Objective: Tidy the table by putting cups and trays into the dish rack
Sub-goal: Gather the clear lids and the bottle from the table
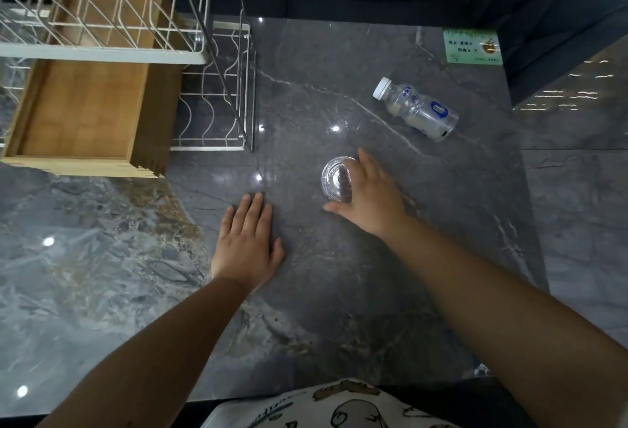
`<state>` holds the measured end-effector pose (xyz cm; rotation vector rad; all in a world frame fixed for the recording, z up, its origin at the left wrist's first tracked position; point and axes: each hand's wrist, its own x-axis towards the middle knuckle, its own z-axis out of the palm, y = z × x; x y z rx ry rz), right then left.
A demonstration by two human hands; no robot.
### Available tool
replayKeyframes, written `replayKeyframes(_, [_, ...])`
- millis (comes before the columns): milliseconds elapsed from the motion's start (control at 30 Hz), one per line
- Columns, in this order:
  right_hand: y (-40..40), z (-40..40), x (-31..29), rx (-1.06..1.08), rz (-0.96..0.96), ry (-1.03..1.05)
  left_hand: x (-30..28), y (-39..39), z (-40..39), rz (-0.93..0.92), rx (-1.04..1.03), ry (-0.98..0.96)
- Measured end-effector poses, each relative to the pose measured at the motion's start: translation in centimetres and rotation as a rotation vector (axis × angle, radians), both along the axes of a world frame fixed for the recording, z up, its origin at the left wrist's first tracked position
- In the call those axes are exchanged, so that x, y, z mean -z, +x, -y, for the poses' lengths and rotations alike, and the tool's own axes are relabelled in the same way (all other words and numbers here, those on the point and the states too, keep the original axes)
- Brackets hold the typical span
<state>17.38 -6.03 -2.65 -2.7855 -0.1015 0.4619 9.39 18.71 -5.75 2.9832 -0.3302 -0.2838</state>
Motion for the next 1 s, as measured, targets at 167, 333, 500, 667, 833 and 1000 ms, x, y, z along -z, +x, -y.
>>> replayKeyframes(167, [-0.3,-0.2,0.8,-0.018,0.069,-0.073,0.1,0.0,0.0,0.012,0.002,0.0])
replayKeyframes(333, [-1.9,0.0,0.5,-0.002,0.182,-0.101,0.1,-0.2,0.0,0.015,0.005,-0.007])
replayKeyframes(500, [-4.4,0.7,0.4,0.099,0.18,-0.127,0.1,0.0,-0.1,-0.006,0.013,0.006])
replayKeyframes(667, [-7.7,2.8,-0.1,0.208,0.115,-0.121,-0.1,0.1,0.0,-0.017,0.021,0.023])
replayKeyframes(833, [-10.6,4.5,-0.6,0.335,0.054,-0.137,-0.2,0.0,0.0,-0.008,0.027,0.017])
replayKeyframes(1000, [-11.7,6.4,-1.1,0.407,0.012,-0.134,-0.1,0.0,0.2,0.001,0.015,0.006])
